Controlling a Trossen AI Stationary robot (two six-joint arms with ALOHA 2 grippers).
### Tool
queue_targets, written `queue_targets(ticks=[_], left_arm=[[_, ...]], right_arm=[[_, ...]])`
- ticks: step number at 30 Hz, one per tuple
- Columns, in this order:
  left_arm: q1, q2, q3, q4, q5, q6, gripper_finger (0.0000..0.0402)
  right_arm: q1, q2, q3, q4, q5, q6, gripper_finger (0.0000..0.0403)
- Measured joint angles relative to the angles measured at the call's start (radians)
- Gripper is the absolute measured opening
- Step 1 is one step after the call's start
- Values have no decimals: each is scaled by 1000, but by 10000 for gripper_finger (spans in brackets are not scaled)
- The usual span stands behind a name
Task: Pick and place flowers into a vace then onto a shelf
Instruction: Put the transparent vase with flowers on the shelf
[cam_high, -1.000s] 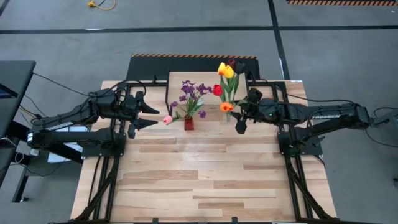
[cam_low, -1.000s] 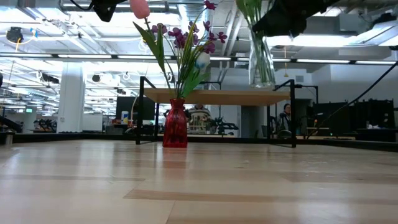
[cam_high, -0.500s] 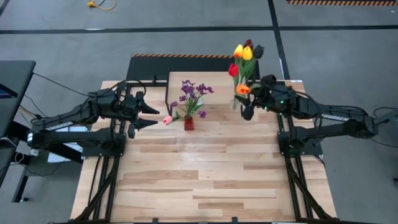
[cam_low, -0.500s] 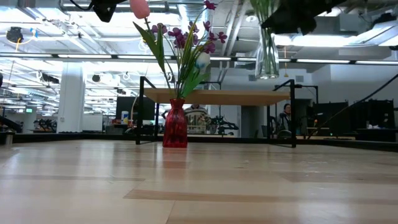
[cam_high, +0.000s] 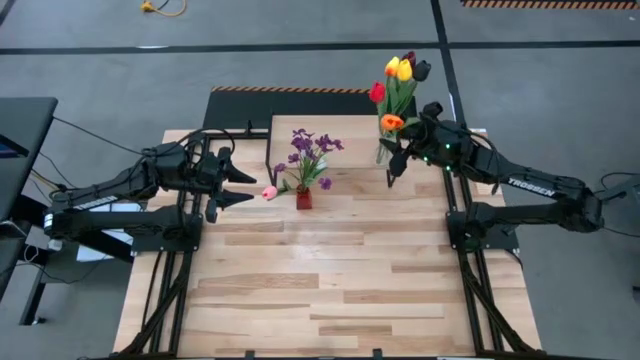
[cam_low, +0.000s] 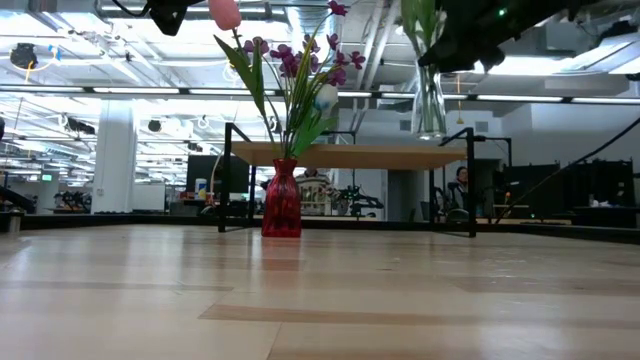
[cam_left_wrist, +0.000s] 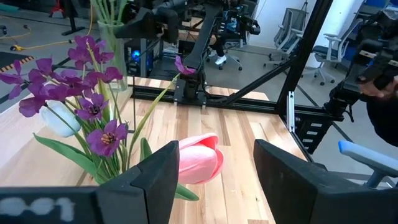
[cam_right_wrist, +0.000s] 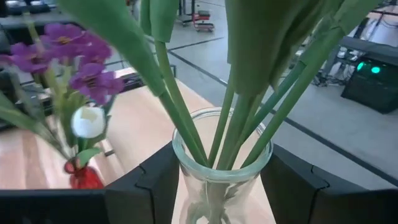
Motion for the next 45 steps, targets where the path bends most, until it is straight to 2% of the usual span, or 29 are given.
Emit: queue_targets(ticks=[13,26,36,45], left_arm=[[0,0,0,0,0,0,197],[0,0,0,0,0,0,197],[0,0,0,-1,0,0,197],[0,0,0,-1,0,0,197]], right_arm=[[-153,80,0,64,-111,1,184],[-211,108,0,70,-136,-18,187],[-181,108,0,59,-139,-69,248],[-183,106,0,47,-134,-95,260]])
